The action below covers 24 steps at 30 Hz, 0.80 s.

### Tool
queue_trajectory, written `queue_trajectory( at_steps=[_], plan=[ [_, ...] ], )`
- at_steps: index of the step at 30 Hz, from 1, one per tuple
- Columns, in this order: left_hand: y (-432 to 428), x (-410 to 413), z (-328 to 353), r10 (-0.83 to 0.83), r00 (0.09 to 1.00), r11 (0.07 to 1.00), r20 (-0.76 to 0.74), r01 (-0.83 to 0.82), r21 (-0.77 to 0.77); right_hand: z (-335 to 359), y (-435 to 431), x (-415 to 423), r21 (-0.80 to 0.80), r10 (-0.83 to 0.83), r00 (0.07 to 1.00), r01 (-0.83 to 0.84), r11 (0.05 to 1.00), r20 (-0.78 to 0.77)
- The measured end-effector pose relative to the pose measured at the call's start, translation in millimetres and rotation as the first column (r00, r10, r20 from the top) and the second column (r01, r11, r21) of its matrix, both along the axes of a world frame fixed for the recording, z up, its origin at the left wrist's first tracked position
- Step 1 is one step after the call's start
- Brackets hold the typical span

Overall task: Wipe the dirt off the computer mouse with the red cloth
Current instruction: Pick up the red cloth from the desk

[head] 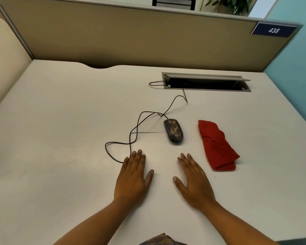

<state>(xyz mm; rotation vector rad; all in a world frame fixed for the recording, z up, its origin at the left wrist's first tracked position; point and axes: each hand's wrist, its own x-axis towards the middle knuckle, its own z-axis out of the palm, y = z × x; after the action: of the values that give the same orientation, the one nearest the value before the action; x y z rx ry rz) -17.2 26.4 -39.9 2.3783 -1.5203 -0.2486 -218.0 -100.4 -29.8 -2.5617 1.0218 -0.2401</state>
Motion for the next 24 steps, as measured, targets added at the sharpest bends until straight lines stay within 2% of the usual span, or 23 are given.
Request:
queue_trajectory(
  at_steps=[7, 11, 14, 16, 18, 21, 24],
  plan=[
    [1.5, -1.7, 1.0, 0.014, 0.999, 1.000, 0.041, -0.014, 0.021, 1.4, -1.2, -4.2, 0.080, 0.011, 0.994, -0.019, 0.997, 0.108],
    [3.1, -3.6, 0.4, 0.060, 0.995, 0.997, 0.081, -0.064, 0.042, 10.7, -15.7, -7.4, 0.142, 0.026, 0.971, -0.061, 0.988, 0.237],
    [0.0, -3.4, 1.5, 0.058, 0.993, 0.998, 0.100, -0.060, 0.014, 26.2, -47.9, -5.3, 0.035, 0.044, 0.947, -0.058, 0.998, 0.319],
    [-5.0, -3.9, 3.4, 0.044, 0.991, 0.999, 0.128, -0.045, 0.004, 39.1, -76.7, -4.1, -0.031, 0.010, 0.938, 0.001, 1.000, 0.346],
    [-13.7, -1.0, 5.6, 0.066, 0.988, 0.998, 0.141, -0.065, -0.006, 49.5, -106.4, -3.6, -0.050, -0.056, 0.955, 0.074, 0.996, 0.292],
    [-38.1, 13.0, 8.3, 0.107, 0.984, 0.994, 0.146, -0.106, -0.013, 48.2, -142.7, -8.4, -0.078, -0.147, 0.986, 0.153, 0.985, 0.080],
    [-63.9, 30.7, 8.6, 0.126, 0.976, 0.992, 0.177, -0.128, 0.000, 37.3, -159.5, -14.7, -0.098, -0.183, 0.978, 0.174, 0.980, -0.095]
  ],
)
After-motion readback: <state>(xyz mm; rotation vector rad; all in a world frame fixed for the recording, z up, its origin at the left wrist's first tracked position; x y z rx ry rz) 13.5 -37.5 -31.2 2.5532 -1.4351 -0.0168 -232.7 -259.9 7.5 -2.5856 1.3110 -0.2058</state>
